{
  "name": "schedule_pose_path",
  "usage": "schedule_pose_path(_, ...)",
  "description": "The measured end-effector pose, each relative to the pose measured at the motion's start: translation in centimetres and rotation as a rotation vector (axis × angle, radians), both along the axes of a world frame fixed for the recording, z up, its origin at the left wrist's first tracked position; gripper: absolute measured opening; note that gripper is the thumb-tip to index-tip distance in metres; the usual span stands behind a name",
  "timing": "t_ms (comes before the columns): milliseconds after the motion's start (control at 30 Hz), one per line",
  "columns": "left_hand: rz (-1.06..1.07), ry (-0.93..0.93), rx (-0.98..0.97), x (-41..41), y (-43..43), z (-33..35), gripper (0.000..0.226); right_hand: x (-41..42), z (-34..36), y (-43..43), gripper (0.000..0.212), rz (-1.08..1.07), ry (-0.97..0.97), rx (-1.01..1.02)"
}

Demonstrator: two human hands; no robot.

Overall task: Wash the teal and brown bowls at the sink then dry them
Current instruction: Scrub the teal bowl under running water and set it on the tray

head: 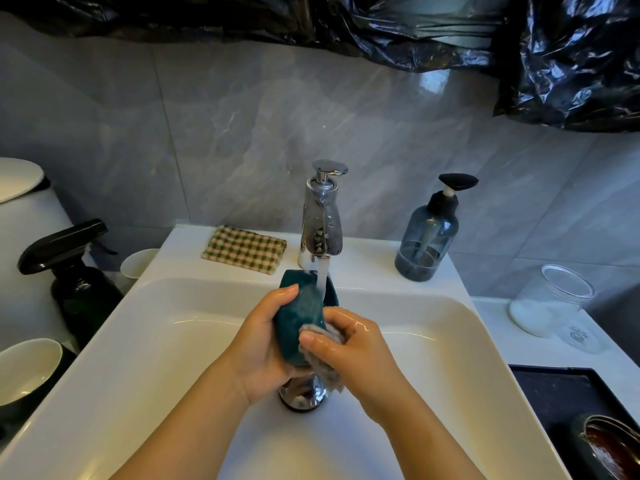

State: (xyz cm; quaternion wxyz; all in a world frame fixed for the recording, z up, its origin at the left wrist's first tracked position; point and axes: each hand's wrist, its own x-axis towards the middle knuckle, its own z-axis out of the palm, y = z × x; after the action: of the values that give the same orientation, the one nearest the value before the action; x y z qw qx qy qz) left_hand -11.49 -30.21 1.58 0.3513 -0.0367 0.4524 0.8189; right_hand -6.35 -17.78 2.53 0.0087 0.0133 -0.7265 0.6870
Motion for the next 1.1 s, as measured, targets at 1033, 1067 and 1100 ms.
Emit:
schedule_pose_path(1033, 0.039, -0.024, -0.385, 0.3, 1.7, -1.5, 0.019, -0.6, -1.1, 0.0, 0.02, -0.113, 0.066, 1.061)
schedule_pose_path(1067, 0.035, 0.002, -0.404, 0.3, 1.8, -1.7, 0.022, -0.6, -1.3, -0.1, 0.02, -0.188, 0.11, 1.082)
schedule_pose_path(1100, 0.039, 0.033, -0.417, 0.2, 1.8, -2.0, 0.026, -0.7, -1.3, -0.1, 0.019, -0.249, 0.139, 1.08)
